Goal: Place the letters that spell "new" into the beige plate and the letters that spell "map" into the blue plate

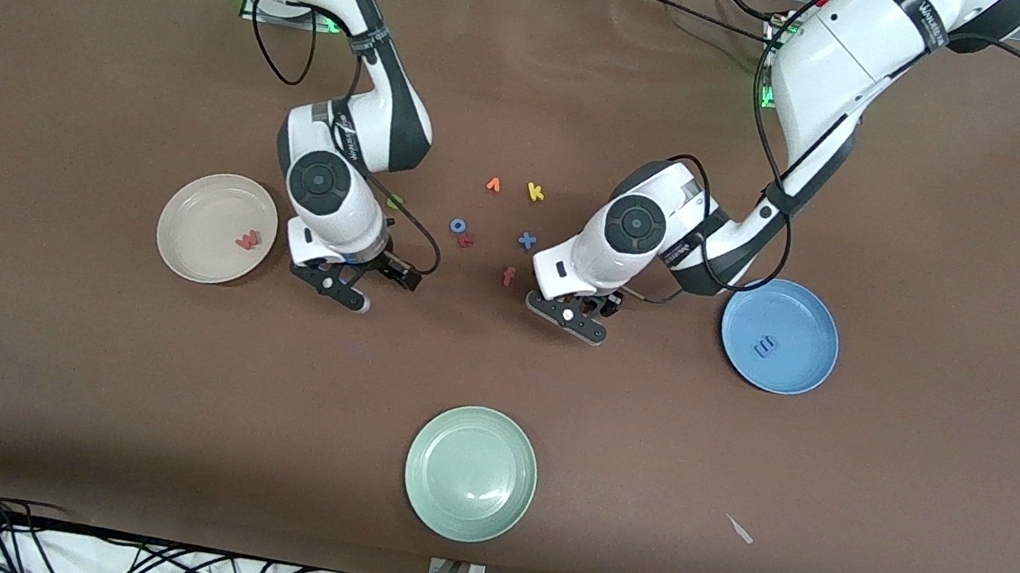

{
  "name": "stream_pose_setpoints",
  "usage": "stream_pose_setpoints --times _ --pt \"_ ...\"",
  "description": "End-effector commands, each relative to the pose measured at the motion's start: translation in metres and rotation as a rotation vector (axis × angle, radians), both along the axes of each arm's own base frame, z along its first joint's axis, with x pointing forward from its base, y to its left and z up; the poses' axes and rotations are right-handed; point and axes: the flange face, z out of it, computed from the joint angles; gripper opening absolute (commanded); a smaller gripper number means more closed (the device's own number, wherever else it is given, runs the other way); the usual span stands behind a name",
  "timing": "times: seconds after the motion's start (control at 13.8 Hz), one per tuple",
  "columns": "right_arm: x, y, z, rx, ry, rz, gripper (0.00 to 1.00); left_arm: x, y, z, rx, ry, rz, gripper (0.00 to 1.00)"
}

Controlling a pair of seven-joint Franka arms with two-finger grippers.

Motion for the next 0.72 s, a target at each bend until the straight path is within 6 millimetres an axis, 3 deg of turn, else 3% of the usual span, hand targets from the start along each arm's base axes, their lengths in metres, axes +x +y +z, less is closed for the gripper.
stream_pose_setpoints --times 0.0,0.07,0.22,0.29,0.36,0.58,0.65 --pt "-0.003 0.003 -0.01 0.005 -0.008 -0.024 0.99 0.001 -0.01 -0.004 0.03 -0.036 0.028 0.79" --pt "-0.004 0.002 -0.012 0.003 -0.004 -0.024 0.99 -0.006 -0.02 -0.007 0.029 -0.033 0.04 0.78" --pt "-0.006 0.0 -0.017 0.004 -0.009 -0.023 0.93 -0.005 -0.019 -0.012 0.037 -0.048 0.05 0.77" --pt "-0.007 -0.001 -0.019 0.005 -0.015 -0.024 0.91 -0.005 -0.018 -0.013 0.046 -0.059 0.035 0.71" --pt "-0.012 0.006 -0.023 0.014 -0.011 -0.019 0.85 -0.006 -0.018 -0.018 0.057 -0.065 0.019 0.53" --pt "-0.016 0.011 -0.024 0.02 -0.004 -0.01 0.69 -0.003 -0.015 -0.02 0.053 -0.068 0.027 0.24" --pt "-0.016 0.011 -0.024 0.019 -0.001 -0.004 0.65 -0.003 -0.015 -0.02 0.051 -0.067 0.029 0.21"
